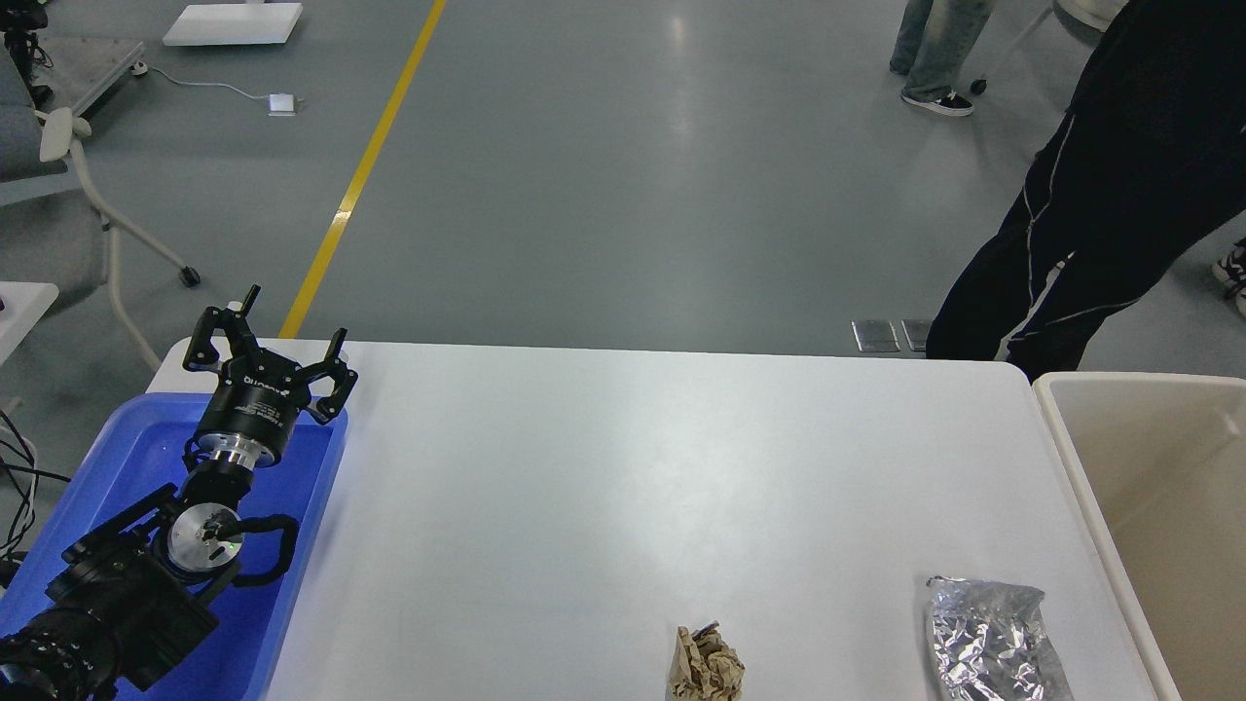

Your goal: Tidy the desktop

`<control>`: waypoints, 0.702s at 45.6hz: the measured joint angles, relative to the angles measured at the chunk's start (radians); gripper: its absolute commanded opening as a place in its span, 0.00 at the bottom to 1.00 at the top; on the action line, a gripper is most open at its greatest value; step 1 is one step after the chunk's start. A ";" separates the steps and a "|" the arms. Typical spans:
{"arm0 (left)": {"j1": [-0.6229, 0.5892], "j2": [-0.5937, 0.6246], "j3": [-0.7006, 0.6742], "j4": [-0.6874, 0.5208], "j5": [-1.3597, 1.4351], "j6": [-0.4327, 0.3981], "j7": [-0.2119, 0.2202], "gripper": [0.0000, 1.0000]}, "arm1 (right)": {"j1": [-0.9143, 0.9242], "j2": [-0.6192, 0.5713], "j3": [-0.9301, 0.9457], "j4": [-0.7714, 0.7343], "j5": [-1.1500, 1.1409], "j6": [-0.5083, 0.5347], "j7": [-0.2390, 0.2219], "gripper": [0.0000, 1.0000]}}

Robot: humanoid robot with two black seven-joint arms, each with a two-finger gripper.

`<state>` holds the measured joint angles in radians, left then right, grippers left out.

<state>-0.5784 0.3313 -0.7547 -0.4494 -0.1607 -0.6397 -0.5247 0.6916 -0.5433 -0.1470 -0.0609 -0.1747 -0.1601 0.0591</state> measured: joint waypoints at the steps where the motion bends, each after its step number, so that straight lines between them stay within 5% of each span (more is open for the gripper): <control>1: 0.000 0.000 0.000 0.000 0.000 0.000 0.000 1.00 | -0.007 0.006 0.004 0.000 0.002 -0.003 -0.001 0.00; 18: 0.000 0.000 0.000 0.000 0.000 0.000 0.000 1.00 | -0.103 0.108 0.048 0.013 0.026 -0.035 -0.005 0.00; 19: 0.000 0.000 0.000 0.000 0.000 0.000 0.000 1.00 | -0.105 0.110 0.048 0.014 0.026 -0.036 -0.005 0.07; 22: 0.000 0.000 0.000 0.000 0.000 0.000 0.000 1.00 | -0.111 0.117 0.050 0.017 0.027 -0.037 -0.005 0.55; 24: 0.000 0.000 0.000 0.000 0.000 0.000 0.000 1.00 | -0.114 0.119 0.051 0.018 0.027 -0.039 -0.005 0.77; 28: 0.000 0.000 0.000 0.000 0.000 0.000 0.000 1.00 | -0.118 0.121 0.052 0.021 0.028 -0.039 -0.005 0.95; 32: 0.000 0.000 0.000 0.000 0.000 0.000 0.000 1.00 | -0.120 0.123 0.048 0.027 0.028 -0.038 -0.004 0.99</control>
<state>-0.5783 0.3313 -0.7546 -0.4494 -0.1610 -0.6397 -0.5247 0.5720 -0.4203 -0.0992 -0.0335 -0.1465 -0.1981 0.0555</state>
